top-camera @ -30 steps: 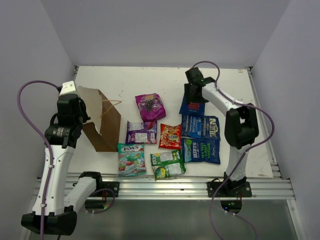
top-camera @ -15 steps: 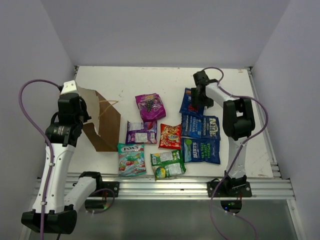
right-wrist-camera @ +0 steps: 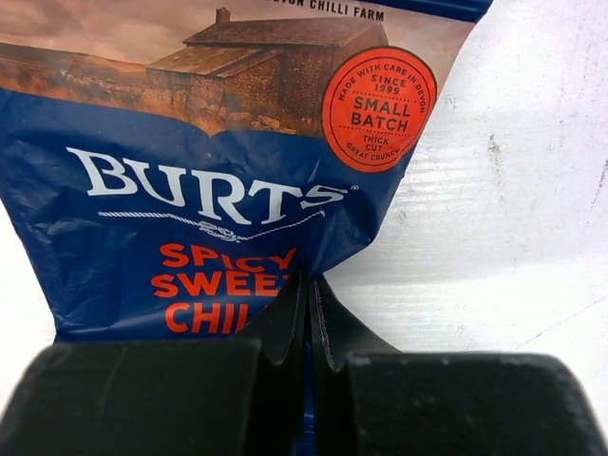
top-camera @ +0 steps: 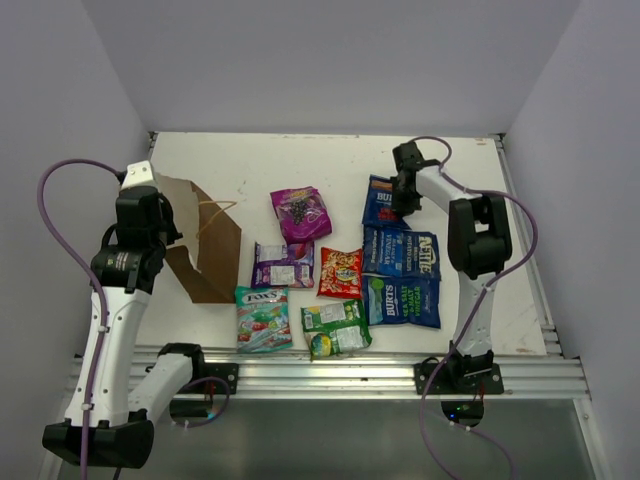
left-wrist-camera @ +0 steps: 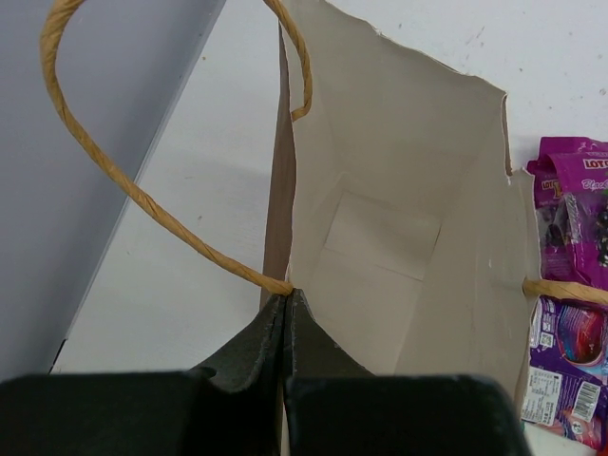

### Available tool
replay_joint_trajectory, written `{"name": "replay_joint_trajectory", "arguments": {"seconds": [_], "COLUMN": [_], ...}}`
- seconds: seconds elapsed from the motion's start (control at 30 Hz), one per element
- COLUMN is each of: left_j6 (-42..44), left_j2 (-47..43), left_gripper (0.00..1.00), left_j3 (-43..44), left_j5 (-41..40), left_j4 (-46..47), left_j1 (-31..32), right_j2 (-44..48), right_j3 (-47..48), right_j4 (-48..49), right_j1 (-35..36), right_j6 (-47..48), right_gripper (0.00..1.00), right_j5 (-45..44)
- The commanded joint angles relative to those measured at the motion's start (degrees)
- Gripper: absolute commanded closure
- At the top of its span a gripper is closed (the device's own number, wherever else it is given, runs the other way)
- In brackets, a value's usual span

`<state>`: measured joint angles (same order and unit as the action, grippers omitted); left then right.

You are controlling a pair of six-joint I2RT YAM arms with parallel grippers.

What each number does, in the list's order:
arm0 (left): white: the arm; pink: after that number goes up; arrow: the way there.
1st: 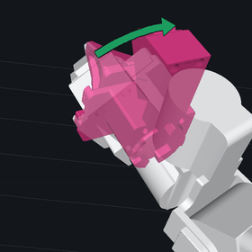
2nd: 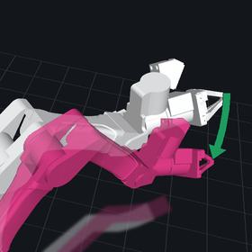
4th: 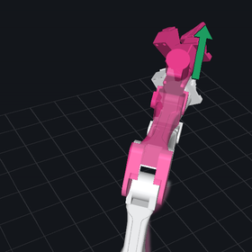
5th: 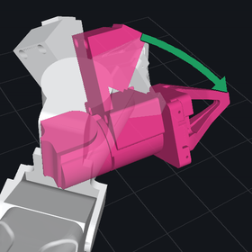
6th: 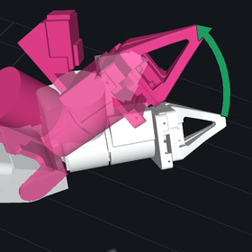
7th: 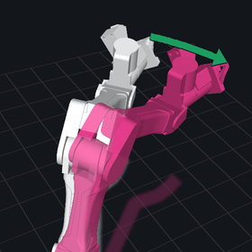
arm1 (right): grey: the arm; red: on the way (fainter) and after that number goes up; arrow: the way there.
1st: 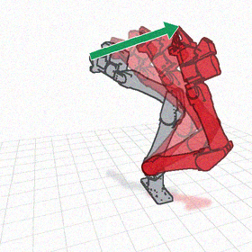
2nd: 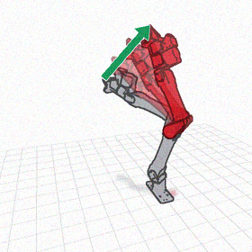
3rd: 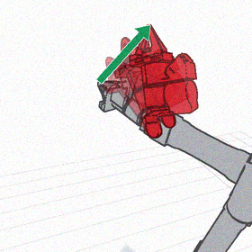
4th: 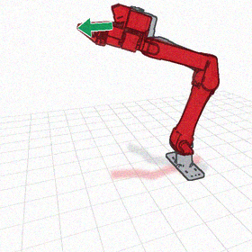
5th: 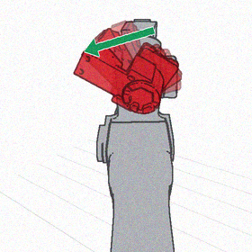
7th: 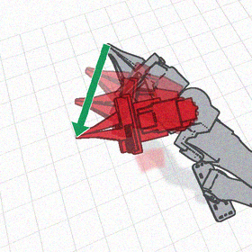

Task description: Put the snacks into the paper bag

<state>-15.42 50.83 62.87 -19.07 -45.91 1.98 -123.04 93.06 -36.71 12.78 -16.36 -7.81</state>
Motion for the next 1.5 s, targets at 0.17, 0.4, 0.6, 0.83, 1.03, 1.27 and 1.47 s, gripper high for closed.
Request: {"name": "replay_joint_trajectory", "arguments": {"seconds": [0.17, 0.4, 0.6, 0.83, 1.03, 1.27, 1.47], "left_j6": [0.65, -0.05, -1.19, -1.72, -1.81, -1.89, -1.98], "left_j2": [0.06, -0.38, -1.34, -2.05, -3.54, -4.68, -5.39], "left_gripper": [1.00, 1.00, 1.00, 1.00, 1.00, 1.00, 1.00], "left_j3": [2.60, 4.10, 2.96, 2.52, 1.91, 0.50, -0.47], "left_j5": [3.86, 6.75, 12.04, 14.15, 14.24, 13.80, 13.80], "left_j4": [1.00, 0.91, 2.14, 3.20, 3.28, 3.37, 4.07], "left_j1": [0.04, 1.18, 2.50, 3.47, 4.09, 4.26, 4.61], "right_j2": [10.18, 2.39, 7.72, 2.37, -1.31, -1.41, 0.08], "right_j3": [15.33, 57.55, 51.88, 55.24, 55.56, 54.69, 49.77], "right_j4": [-9.60, -21.56, -4.55, -5.22, -4.68, -10.90, -17.33], "right_j1": [6.99, 18.76, 26.14, 32.57, 36.97, 41.70, 47.33], "right_j6": [6.77, 2.39, -8.67, -11.76, -12.29, -8.79, -2.54], "right_gripper": [1.00, 1.00, 1.00, 1.00, 1.00, 1.00, 1.00], "right_j5": [-2.29, 4.55, 12.64, 16.87, 16.69, 14.33, 10.98]}}
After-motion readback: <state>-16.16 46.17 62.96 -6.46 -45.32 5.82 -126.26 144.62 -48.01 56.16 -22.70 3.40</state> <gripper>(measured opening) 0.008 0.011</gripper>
